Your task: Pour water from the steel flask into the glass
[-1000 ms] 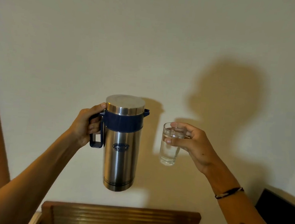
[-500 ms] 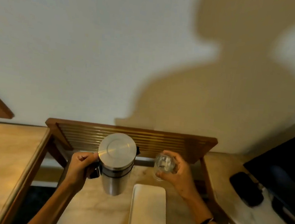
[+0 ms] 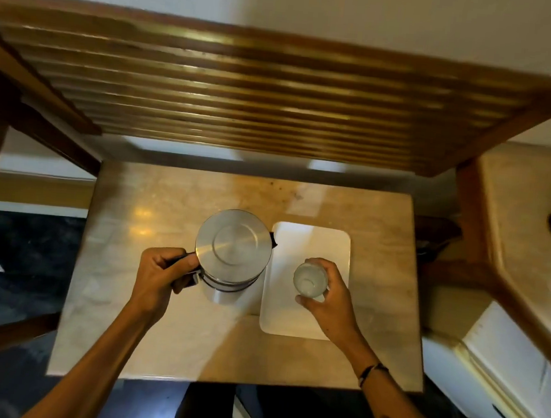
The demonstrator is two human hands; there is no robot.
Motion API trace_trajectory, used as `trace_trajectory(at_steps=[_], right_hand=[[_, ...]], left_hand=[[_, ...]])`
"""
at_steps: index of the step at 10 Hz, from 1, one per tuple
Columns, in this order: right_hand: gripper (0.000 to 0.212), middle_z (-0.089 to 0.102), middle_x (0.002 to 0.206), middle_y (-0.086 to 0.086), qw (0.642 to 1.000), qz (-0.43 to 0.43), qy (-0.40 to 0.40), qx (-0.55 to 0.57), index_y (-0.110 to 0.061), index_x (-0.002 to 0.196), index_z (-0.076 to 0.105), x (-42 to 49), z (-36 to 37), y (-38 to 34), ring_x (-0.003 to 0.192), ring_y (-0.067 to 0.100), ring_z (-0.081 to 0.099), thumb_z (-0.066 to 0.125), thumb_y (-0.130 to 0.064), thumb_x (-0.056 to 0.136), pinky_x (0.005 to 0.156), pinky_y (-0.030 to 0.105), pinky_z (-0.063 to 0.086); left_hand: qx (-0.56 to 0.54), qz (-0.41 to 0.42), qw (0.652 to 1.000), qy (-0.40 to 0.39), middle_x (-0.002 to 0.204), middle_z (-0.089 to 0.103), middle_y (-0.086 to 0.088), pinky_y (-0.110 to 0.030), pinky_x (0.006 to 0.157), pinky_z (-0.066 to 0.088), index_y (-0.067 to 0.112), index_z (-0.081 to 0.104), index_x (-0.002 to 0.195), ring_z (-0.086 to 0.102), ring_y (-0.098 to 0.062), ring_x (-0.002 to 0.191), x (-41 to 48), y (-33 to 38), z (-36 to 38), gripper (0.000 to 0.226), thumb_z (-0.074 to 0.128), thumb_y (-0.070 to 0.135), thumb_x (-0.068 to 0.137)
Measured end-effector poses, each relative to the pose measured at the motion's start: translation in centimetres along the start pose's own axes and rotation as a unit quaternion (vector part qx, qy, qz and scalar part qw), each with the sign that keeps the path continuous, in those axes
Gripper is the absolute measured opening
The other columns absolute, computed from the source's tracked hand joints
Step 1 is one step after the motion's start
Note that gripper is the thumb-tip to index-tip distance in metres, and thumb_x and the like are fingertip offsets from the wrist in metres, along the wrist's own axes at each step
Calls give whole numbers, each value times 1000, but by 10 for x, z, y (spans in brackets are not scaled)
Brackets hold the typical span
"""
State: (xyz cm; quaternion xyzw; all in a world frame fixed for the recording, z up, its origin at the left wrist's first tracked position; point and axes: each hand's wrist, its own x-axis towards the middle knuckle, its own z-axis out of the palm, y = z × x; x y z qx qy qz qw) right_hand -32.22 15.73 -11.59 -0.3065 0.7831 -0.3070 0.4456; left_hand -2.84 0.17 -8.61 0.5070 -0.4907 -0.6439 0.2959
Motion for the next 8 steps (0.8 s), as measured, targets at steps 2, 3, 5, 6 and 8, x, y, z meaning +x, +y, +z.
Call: trace_trajectory(at_steps=[2, 3, 5, 6, 8], right_hand=[[79, 61, 142, -2, 1000, -10, 14, -11, -22, 142, 55, 12, -5, -2, 138, 24, 56, 95, 4, 77, 119, 55, 51], [80, 60, 144, -1, 1000, -9, 10, -11, -20, 144, 54, 14, -2, -3, 140, 24, 55, 94, 5, 79, 121, 54, 50], [80, 57, 152, 3, 1000, -6, 4, -6, -18, 145, 53, 20, 2, 13, 147, 27, 50, 92, 8, 80, 126, 56, 44], [81, 56, 147, -2, 1000, -11, -9, -14, -23, 142, 51, 20, 0, 13, 145, 25, 51, 92, 8, 80, 125, 57, 44], [100, 50, 165, 2, 998, -13, -29, -52, -23, 160, 44, 10, -14, -11, 153, 26, 46, 100, -19, 78, 125, 48, 44]], left_hand=[[-10, 33, 999, -24, 44, 51, 10, -37, 62, 53, 22, 76, 58, 45, -12, 44, 0, 6, 2, 31, 71, 32, 87], [0, 48, 998, -39, 46, 54, 8, -26, 59, 54, 21, 82, 68, 47, -10, 45, -2, 3, -2, 25, 69, 29, 88], [21, 57, 996, -66, 57, 58, -15, -28, 53, 44, 24, 85, 81, 52, -19, 50, -13, -11, -18, 21, 65, 27, 86], [52, 70, 993, -80, 62, 65, -8, -28, 59, 50, 28, 87, 85, 59, -14, 58, -16, -14, -26, 22, 65, 30, 85], [126, 85, 985, -79, 97, 73, -7, -53, 85, 57, 4, 77, 99, 68, -26, 93, -17, 4, -35, 67, 74, 69, 85]])
